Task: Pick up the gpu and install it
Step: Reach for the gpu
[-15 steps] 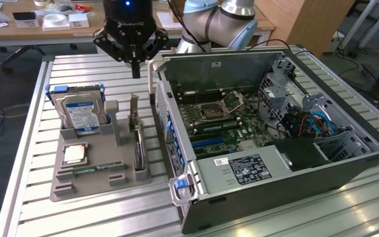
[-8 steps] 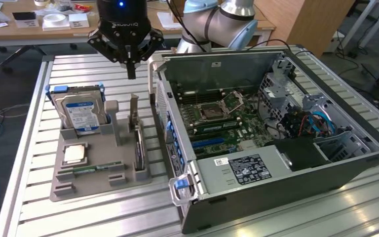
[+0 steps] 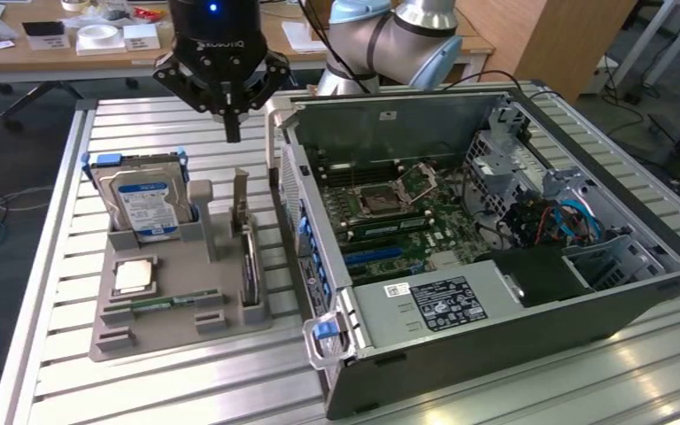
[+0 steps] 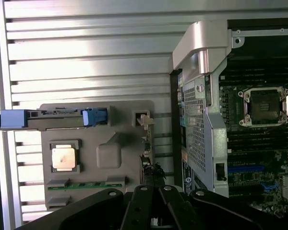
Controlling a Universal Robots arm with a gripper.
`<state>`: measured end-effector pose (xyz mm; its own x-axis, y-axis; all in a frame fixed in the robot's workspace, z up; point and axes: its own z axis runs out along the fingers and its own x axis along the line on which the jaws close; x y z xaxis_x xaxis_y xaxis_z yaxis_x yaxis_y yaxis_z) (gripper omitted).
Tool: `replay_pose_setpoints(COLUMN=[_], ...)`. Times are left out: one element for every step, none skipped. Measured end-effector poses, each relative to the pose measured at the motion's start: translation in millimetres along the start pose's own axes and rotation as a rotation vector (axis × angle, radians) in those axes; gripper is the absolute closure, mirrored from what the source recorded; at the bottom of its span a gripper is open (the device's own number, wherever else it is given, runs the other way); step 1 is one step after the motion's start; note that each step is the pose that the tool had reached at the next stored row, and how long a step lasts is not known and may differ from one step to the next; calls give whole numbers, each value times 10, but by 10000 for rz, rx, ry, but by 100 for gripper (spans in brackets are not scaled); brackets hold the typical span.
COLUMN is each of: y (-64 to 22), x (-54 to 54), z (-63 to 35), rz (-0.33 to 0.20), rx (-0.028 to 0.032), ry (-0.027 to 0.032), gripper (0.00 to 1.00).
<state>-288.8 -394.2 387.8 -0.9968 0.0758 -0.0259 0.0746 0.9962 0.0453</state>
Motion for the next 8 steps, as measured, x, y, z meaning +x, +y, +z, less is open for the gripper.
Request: replay_pose_setpoints(y=[0, -1, -3, -9, -22, -40, -61, -85], x=[5, 10, 14, 18, 19, 20, 20, 20], z=[0, 1, 0, 0, 0, -1, -2, -3], rz=[2, 3, 2, 1, 1, 1, 2, 2], rx=[0, 0, 1, 0, 0, 1, 1, 1], ry=[0, 0, 1, 1, 0, 1, 1, 2], gripper=[89, 89, 89, 89, 89, 89, 89, 89])
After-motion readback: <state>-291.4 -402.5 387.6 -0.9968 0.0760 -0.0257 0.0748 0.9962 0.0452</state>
